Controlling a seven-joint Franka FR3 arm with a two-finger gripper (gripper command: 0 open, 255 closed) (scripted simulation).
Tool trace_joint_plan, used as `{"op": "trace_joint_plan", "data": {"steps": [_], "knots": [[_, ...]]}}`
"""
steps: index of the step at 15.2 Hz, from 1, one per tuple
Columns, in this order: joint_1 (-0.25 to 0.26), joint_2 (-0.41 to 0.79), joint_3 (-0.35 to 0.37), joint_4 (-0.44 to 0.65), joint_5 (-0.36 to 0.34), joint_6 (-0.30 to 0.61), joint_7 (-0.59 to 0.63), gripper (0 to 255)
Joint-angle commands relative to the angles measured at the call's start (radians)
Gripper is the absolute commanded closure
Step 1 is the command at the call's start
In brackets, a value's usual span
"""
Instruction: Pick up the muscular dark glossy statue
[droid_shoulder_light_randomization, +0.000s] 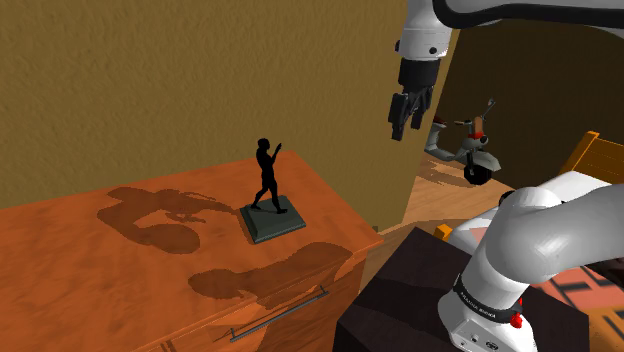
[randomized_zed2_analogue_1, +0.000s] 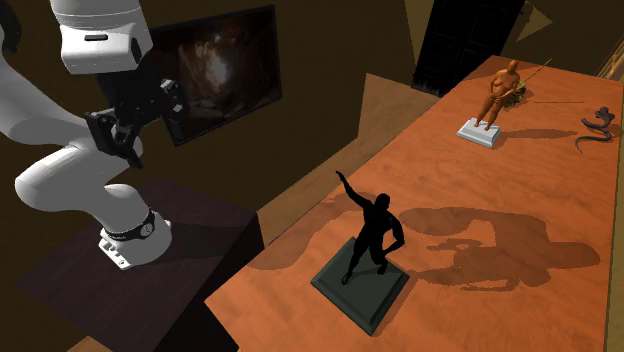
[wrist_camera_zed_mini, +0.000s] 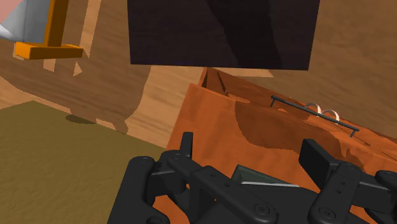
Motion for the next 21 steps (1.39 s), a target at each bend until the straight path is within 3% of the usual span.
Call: {"op": "trace_joint_plan", "data": {"steps": [1, 11, 21], "knots": [[0.0, 0.0, 0.0, 0.0, 0.0, 0.0, 0.0, 0], [0.0, 0.309, 0.125, 0.109, 0.054, 0.225, 0.176, 0], [-0.004, 0.672, 0.224, 0.354, 0.008, 0.362, 0.36, 0]]}}
